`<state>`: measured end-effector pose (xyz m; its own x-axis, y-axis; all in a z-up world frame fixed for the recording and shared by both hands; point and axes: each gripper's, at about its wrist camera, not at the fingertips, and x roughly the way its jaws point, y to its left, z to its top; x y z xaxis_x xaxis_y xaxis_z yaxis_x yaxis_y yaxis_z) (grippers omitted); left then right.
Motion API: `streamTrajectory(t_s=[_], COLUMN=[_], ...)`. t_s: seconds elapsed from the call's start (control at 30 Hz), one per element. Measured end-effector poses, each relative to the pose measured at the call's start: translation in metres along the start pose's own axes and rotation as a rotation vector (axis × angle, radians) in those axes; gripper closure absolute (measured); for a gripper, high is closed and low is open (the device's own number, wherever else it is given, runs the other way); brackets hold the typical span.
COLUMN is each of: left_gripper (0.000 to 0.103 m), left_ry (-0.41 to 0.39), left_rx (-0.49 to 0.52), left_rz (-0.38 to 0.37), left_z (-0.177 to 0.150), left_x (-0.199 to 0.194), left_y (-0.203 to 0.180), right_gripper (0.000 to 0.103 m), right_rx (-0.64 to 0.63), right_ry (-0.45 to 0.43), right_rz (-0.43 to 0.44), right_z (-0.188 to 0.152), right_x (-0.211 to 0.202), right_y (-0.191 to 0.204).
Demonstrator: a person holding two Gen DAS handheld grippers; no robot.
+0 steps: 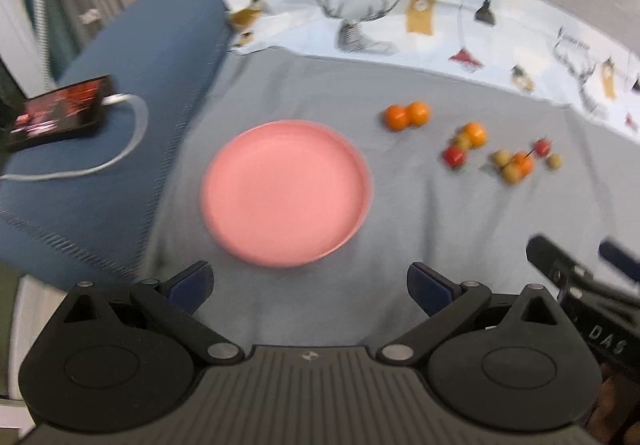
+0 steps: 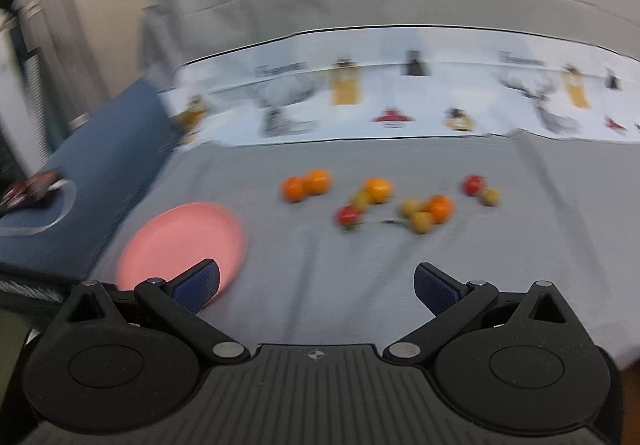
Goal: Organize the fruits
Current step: 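Grasp an orange with the left gripper while the right gripper grasps a small yellow fruit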
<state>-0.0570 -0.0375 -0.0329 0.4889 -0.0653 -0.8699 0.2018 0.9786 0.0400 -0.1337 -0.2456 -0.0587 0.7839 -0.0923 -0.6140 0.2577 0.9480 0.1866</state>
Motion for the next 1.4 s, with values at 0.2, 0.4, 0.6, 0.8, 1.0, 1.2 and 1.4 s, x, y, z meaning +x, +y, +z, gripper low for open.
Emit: streamTrajectory(t_s=[0.2, 0.4, 0.6, 0.8, 1.0, 1.2, 1.4], left_gripper=[0.0, 0.0, 0.0, 0.0, 0.0, 0.062, 0.063], left_ry=[-0.023, 0.005, 0.082, 0.182, 0.156, 0.091, 0.071], left_rx=[0.002, 0.018, 0.041, 0.045, 0.086, 0.149, 0.133], left_rz=[-0.053, -0.021, -0.003, 0.03, 0.016, -0.029, -0.061], left_z=[0.056, 0.111, 0.148, 0.164, 0.167, 0.17, 0.164], left_x=[0.045, 0.124, 0.211, 0.285, 0.298, 0.282, 0.264], left_y=[-0.049, -0.083, -0.102, -0.105, -0.097, -0.103, -0.105], right_gripper=[0.001, 0.001, 0.001, 0.001, 0.001, 0.029, 0.075], right_rx=[0.125, 0.135, 0.121, 0.076, 0.085, 0.068, 0.074], right_ry=[-0.041, -0.038, 0.038, -0.022, -0.054, -0.076, -0.12], right_rz=[-0.191, -0.34, -0.383, -0.37, -0.361, -0.338, -0.312], right_z=[0.014, 0.028, 0.032, 0.024, 0.024, 0.024, 0.027], right_x=[0.041, 0.125, 0.214, 0.249, 0.251, 0.243, 0.232], right_y=[-0.079, -0.14, -0.169, -0.173, -0.173, -0.173, -0.172])
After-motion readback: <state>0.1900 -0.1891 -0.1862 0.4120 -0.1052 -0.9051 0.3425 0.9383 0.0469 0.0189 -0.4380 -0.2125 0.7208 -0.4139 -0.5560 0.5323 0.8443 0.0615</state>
